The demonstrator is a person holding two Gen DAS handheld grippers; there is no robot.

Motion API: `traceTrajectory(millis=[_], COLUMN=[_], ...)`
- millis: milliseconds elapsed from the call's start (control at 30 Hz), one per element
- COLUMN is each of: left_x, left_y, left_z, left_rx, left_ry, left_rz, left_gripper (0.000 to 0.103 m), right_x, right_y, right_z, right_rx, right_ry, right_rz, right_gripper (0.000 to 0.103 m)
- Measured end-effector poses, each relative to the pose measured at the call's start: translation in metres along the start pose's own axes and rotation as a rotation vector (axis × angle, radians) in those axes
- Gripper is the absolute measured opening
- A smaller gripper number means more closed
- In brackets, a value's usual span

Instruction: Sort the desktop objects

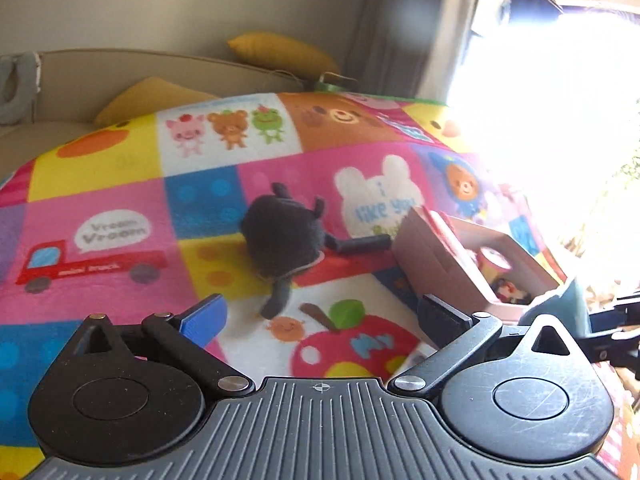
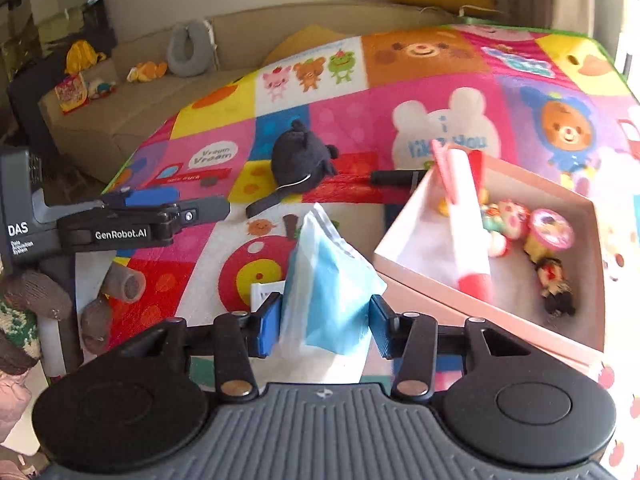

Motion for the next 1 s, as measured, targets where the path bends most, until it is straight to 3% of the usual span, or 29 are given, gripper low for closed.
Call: traceTrajectory(millis=[133, 300, 367, 433, 533, 633, 767, 867, 933, 1000], left_x=[-0.017, -0.038, -0.044, -0.048, -0.05, -0.052, -0.062, -0.066, -0.064, -0.062], left_y=[-0.042, -0.085, -0.095, -0.1, -0.099, -0.101, -0.121, -0.126, -0.117, -0.106], left_z=[-0.006, -0.015, -0.022, -0.032, -0.042, -0.04, -0.031, -0.032, -0.034, -0.035], left_rx=[-0.067, -0.108, -0.101, -0.045, -0.014, -0.086, -0.232, -0.195, -0.157, -0.127], left_ry=[0.071, 0.143, 0.168, 0.178, 0.211, 0.243, 0.286, 0.279, 0.254, 0.231], left_rz=[-0.13, -0.265, -0.306, -0.347, -0.314, -0.258, -0.304, -0.326, -0.295, -0.26], left_gripper=[0.103, 0.103, 0.103, 0.103, 0.103, 0.103, 0.103, 0.103, 0.103, 0.103], right_x=[-0.026, -0.07, -0.086, -0.102, -0.122, -0.131, -0.116, -0.074, -0.037, -0.002], right_y=[-0.032, -0.076, -0.084, -0.09, -0.096, -0.099, -0.1, -0.093, -0.088, -0.086], right_z=[0.026, 0.029, 0.029, 0.03, 0.037, 0.042, 0.046, 0.047, 0.034, 0.006], right_rx=[-0.092, -0.169, -0.198, -0.219, -0.254, -0.247, -0.23, -0.227, -0.22, -0.224], right_ry=[-0.067, -0.061, -0.068, -0.087, -0.133, -0.169, -0.211, -0.275, -0.248, -0.173], right_rz=[-0.073, -0.234, -0.267, -0.308, -0.36, -0.403, -0.389, -0.271, -0.165, -0.086], right_gripper=[0.043, 0.046, 0.052, 0.068, 0.08, 0.084, 0.084, 0.081, 0.058, 0.047])
Point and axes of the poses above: each gripper's, at about its wrist camera, not at the fingertips, and z roughly against the way its jaws point, y to its left, x to its top, the point moved 5 cm from there along -z, roughly the way its jaws point, and after that the axes turned 4 degrees about y, right-handed, at the moved point
